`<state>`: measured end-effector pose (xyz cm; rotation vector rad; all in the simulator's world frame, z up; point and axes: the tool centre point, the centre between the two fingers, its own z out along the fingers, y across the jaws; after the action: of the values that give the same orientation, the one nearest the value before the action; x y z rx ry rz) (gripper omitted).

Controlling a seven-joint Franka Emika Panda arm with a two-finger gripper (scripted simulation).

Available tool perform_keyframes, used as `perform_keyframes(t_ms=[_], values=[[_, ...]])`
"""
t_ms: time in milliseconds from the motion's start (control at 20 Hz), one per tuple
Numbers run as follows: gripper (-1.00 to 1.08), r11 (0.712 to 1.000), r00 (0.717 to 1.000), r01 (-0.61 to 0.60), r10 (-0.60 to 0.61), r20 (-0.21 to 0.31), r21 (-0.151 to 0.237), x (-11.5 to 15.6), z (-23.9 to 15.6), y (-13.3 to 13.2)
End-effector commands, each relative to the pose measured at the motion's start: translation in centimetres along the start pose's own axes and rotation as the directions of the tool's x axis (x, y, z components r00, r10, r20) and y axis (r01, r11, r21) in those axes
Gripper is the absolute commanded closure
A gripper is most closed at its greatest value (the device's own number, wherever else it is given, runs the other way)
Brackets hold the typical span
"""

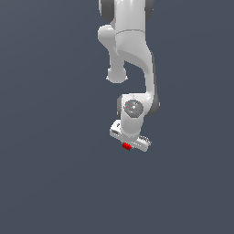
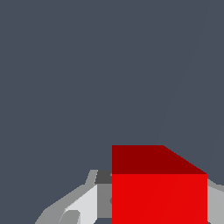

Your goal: Pick up the red cube and move it to a goal position.

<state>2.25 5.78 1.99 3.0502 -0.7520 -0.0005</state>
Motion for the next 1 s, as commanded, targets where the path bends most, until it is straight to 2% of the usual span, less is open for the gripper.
perform_keyframes(t_ms=[0,350,950], values=[[1.08,1.000,1.000,0.000,0.000,0.000,0.000,0.0,0.0,0.0],[1.08,1.000,1.000,0.000,0.000,0.000,0.000,1.0,-0.7,1.8],[1.08,1.000,1.000,0.000,0.000,0.000,0.000,6.2,-4.0,10.4]])
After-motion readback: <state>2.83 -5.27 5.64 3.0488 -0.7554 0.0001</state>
